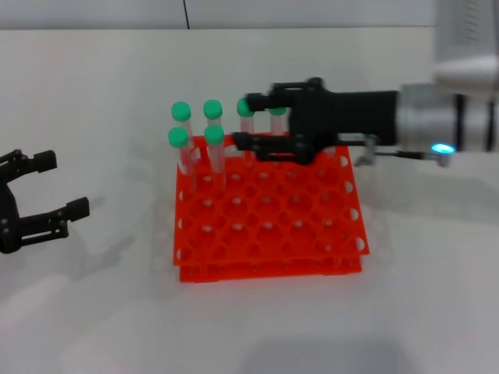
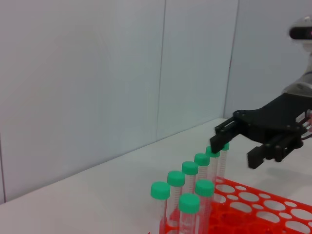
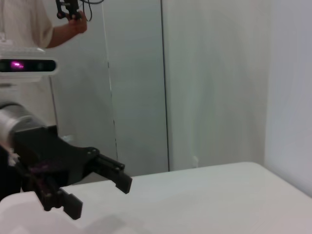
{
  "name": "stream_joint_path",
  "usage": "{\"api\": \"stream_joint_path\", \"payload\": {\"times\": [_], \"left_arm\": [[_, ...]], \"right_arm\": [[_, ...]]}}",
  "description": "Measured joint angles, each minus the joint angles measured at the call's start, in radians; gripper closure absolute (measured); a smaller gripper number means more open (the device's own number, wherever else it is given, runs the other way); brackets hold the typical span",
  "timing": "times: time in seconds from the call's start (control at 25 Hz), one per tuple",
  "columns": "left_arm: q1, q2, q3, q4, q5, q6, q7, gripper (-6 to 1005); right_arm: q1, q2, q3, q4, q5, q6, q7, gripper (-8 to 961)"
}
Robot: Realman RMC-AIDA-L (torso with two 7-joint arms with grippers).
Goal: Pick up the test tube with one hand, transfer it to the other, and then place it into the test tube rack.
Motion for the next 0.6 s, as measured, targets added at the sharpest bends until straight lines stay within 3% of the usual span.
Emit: {"api": "stream_joint_path", "payload": {"times": [0.12, 0.36, 0.6], "left_arm": [[-0.019, 0.011, 0.0, -0.031, 0.0, 0.0, 0.008, 104], [-0.068, 0.057, 0.004, -0.138, 0.01, 0.007, 0.033, 104], [-0.081, 0.066, 0.007, -0.153, 0.052, 0.02, 0.055, 105]], "right_arm": [[-0.058, 0.0, 0.058, 0.0, -0.009, -0.056, -0.043, 347], [-0.161, -0.003, 0.125, 0.019, -0.01, -0.115, -0.132, 345], [-0.204, -0.007, 0.187, 0.08, -0.011, -0.18, -0.193, 338]]}}
